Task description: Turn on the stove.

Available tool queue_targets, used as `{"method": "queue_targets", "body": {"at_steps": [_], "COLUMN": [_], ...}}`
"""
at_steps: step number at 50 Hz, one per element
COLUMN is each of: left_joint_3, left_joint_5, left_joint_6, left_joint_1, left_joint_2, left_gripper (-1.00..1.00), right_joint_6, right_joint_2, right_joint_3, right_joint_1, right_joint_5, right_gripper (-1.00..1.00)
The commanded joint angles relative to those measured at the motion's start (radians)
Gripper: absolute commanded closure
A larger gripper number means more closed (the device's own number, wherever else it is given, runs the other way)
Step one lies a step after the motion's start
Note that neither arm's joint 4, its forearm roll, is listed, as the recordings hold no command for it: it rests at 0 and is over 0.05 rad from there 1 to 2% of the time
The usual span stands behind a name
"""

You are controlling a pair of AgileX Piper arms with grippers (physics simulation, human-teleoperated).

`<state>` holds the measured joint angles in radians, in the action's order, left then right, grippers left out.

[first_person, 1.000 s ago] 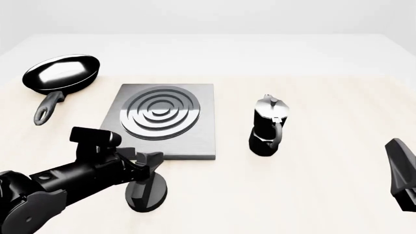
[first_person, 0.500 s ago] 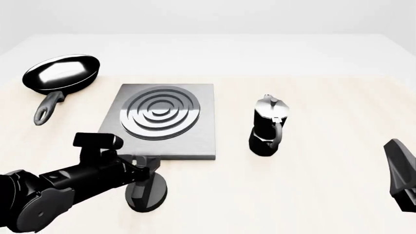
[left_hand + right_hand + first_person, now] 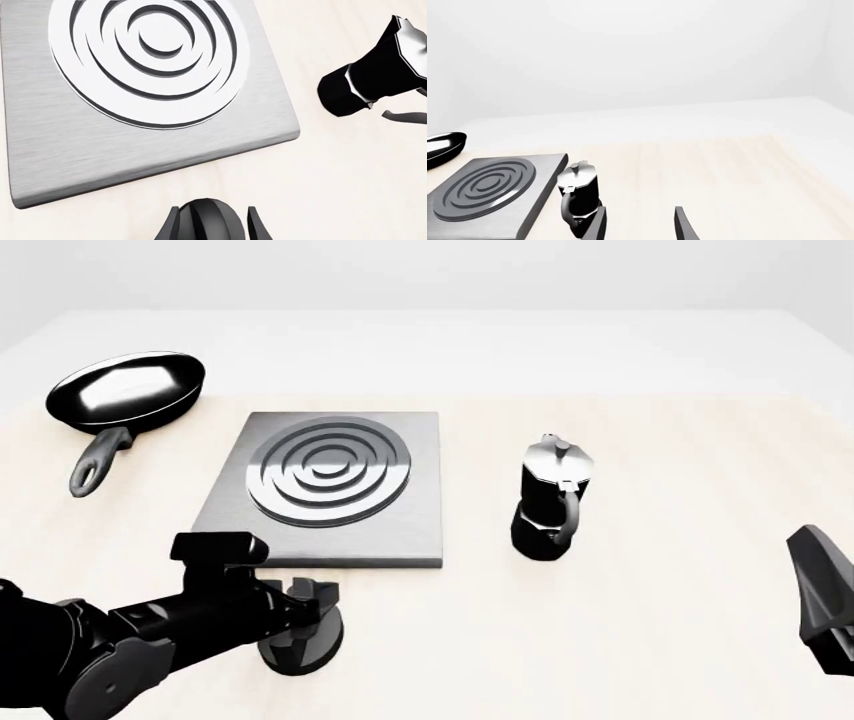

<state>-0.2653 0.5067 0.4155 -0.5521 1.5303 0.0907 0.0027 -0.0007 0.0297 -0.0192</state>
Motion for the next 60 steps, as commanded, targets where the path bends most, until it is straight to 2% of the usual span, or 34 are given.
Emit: {"method": "queue_targets", "body": {"at_steps": [1, 8, 14, 18, 32, 52, 60], "left_joint_3": [0.004, 0.003, -0.007, -0.009, -0.008, 0.002, -0.010], "left_joint_5": [0.017, 0.035, 0.003, -0.017, -0.055, -0.043, -0.121], "left_joint_6": [0.014, 0.031, -0.003, -0.036, -0.083, -0.088, -0.125], "left_joint_1": [-0.003, -0.006, 0.019, 0.089, 0.203, 0.224, 0.242], "left_joint_2": [0.028, 0.064, 0.029, -0.001, -0.071, -0.076, -0.194], "left_gripper": [-1.00, -1.00, -1.00, -1.00, -1.00, -1.00, -1.00], "right_joint_6": [0.002, 0.003, 0.002, 0.002, 0.003, 0.001, 0.000], "right_joint_2": [0.000, 0.001, 0.000, 0.001, 0.003, 0.001, 0.000], "right_joint_3": [0.000, 0.000, 0.000, 0.000, 0.000, 0.000, 0.000], "right_joint_1": [0.001, 0.002, -0.001, 0.000, 0.002, 0.002, 0.002], "right_joint_5": [0.000, 0.000, -0.001, -0.001, 0.001, 0.002, 0.002], "right_gripper": [-1.00, -1.00, -1.00, -1.00, -1.00, -1.00, -1.00]}}
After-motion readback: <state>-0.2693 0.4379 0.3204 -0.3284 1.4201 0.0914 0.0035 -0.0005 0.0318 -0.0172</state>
